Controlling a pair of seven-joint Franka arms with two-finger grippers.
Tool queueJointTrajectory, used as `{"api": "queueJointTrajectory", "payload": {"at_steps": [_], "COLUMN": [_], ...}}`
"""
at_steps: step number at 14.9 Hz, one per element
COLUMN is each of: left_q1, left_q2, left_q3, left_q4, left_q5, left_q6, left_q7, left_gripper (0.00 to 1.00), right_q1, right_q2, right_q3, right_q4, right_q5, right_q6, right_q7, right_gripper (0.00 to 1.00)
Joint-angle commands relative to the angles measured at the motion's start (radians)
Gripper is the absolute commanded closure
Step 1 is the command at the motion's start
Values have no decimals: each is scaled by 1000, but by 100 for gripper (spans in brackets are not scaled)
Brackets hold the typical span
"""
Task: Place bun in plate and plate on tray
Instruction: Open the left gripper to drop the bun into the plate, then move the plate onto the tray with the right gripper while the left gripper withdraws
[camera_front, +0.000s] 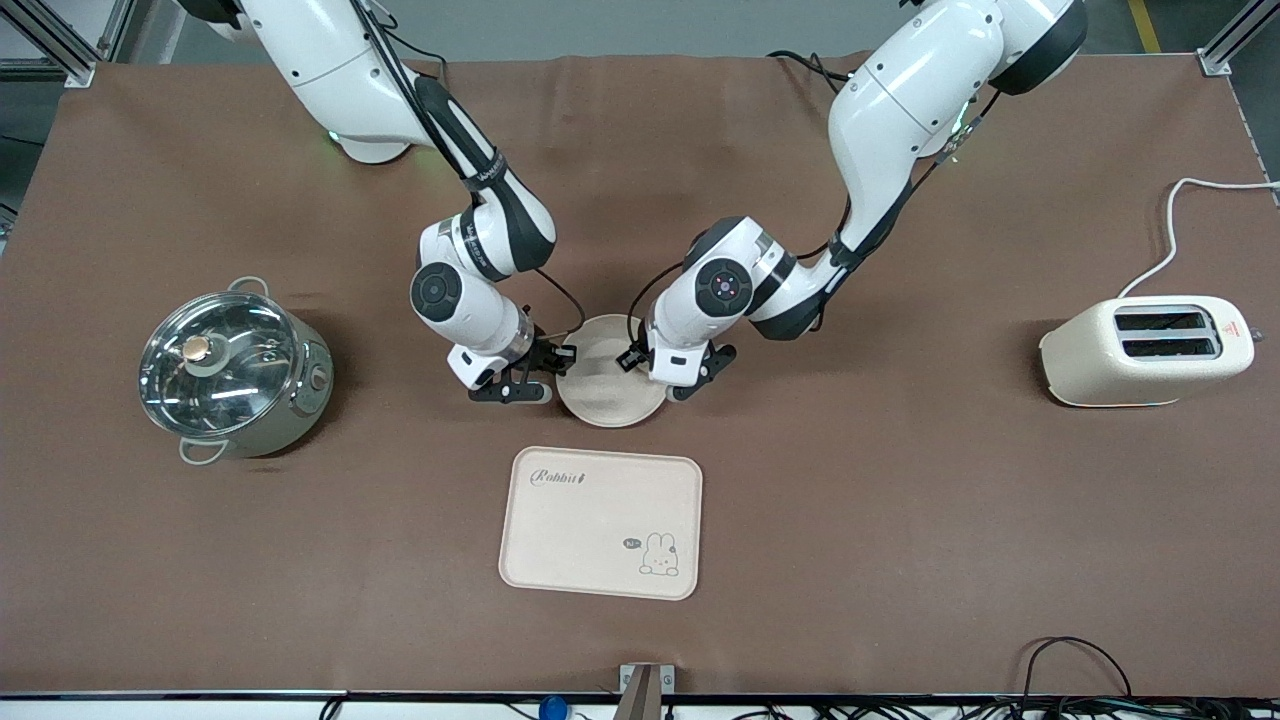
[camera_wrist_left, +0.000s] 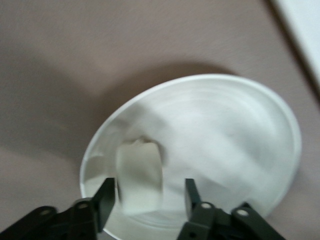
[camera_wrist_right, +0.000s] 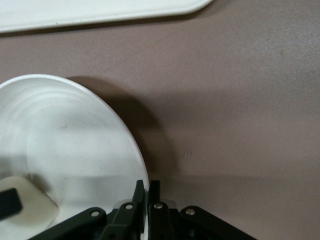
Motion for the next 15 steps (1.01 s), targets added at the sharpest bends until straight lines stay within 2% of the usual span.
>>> {"api": "queueJointTrajectory", "payload": {"at_steps": [1, 3, 5, 7, 10, 15], "left_q1": [10, 44, 88, 137, 211, 389], "left_q2": [-63, -127, -195, -244, -330, -451], "left_q3": [18, 27, 27, 27, 26, 23], "left_q4": [16, 40, 103, 169, 183, 184], "left_q5": [-3, 21, 42, 114, 258, 271], "left_q6": [-36, -123, -278, -425, -542, -650], "left_q7": [-11, -9, -5, 2, 138, 539], "left_gripper": [0, 0, 0, 0, 0, 0], "right_q1": [-6, -6, -7, -9, -24, -125], "right_q2": [9, -8, -25, -26, -12, 164], "right_q3": [-3, -5, -6, -6, -6, -6], "right_q4": [3, 12, 32, 80, 164, 394], "right_q5": [5, 5, 7, 19, 20, 23], "right_q6": [1, -9, -12, -15, -12, -20], "right_q7": [-8, -17, -16, -5, 41, 42], "right_gripper": [100, 100, 100, 100, 100, 100]}}
